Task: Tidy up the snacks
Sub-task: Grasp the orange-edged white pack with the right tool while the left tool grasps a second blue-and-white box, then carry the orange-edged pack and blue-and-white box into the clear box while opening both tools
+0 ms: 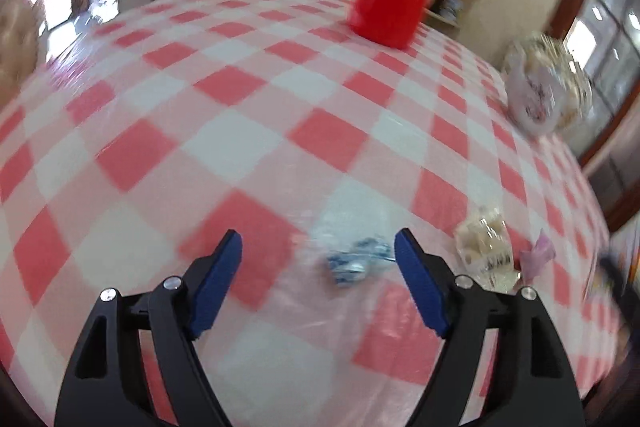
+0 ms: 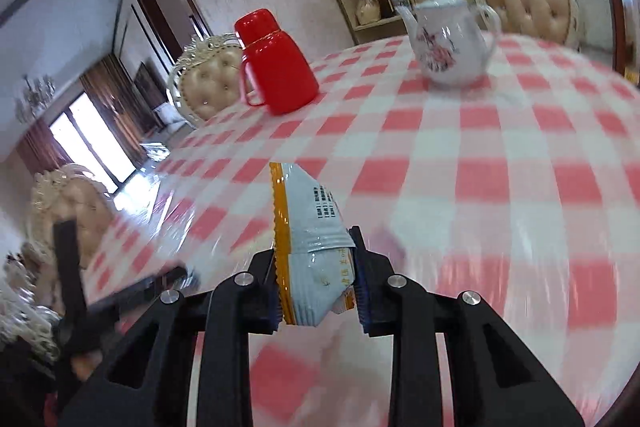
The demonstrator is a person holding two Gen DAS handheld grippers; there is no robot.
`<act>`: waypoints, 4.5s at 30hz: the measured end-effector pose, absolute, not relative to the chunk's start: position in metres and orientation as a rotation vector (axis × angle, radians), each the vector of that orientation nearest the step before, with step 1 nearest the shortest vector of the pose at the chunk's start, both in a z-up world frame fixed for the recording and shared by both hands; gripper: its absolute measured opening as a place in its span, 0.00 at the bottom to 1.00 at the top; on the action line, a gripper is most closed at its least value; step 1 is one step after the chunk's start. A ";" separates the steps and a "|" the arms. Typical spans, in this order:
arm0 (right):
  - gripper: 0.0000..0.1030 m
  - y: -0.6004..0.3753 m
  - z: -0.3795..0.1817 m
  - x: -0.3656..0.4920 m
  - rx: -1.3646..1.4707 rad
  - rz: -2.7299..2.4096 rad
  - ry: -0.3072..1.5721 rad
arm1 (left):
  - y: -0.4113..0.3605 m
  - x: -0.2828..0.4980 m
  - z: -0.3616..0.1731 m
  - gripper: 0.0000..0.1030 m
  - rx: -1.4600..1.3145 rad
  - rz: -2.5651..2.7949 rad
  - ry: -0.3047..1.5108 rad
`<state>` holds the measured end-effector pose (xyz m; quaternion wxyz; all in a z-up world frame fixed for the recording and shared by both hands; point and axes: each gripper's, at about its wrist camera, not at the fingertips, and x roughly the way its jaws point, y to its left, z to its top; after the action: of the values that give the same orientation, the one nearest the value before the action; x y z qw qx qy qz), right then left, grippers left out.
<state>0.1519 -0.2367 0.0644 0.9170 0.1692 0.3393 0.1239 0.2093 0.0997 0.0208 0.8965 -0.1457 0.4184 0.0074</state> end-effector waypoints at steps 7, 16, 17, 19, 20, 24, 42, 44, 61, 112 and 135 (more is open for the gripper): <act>0.27 -0.246 0.056 0.083 0.409 0.268 0.722 | 0.088 0.207 0.029 0.76 -0.314 -0.007 0.844; 0.28 -0.238 0.059 0.068 0.402 0.293 0.734 | 0.036 0.217 0.008 0.39 -0.029 0.072 0.896; 0.28 -0.238 0.060 0.068 0.401 0.299 0.732 | 0.037 0.215 0.008 0.39 -0.025 0.055 0.895; 0.28 -0.237 0.059 0.068 0.394 0.300 0.734 | 0.040 0.206 0.008 0.39 -0.008 0.047 0.894; 0.28 -0.237 0.058 0.069 0.390 0.298 0.737 | 0.042 0.200 0.011 0.39 -0.018 0.031 0.892; 0.28 -0.236 0.048 0.073 0.396 0.296 0.771 | 0.040 0.167 0.037 0.39 -0.058 -0.050 0.794; 0.28 -0.233 0.029 0.043 0.456 0.309 0.805 | 0.031 0.041 0.041 0.39 -0.168 -0.066 0.682; 0.28 -0.233 0.029 0.035 0.464 0.305 0.801 | 0.030 0.032 0.044 0.39 -0.164 -0.066 0.663; 0.28 -0.214 0.030 -0.056 0.544 0.389 0.775 | 0.025 -0.069 0.053 0.39 -0.167 -0.113 0.624; 0.28 0.058 0.078 -0.223 0.008 1.029 0.818 | 0.267 -0.238 0.076 0.39 -0.130 0.306 0.622; 0.61 0.121 0.064 -0.264 -0.149 1.199 0.813 | 0.315 -0.250 0.066 0.82 -0.158 0.485 0.625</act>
<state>-0.2638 0.1207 0.0636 0.7466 -0.0681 0.3715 0.5478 -0.2504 0.3151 0.0660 0.9197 -0.0767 0.3040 0.2362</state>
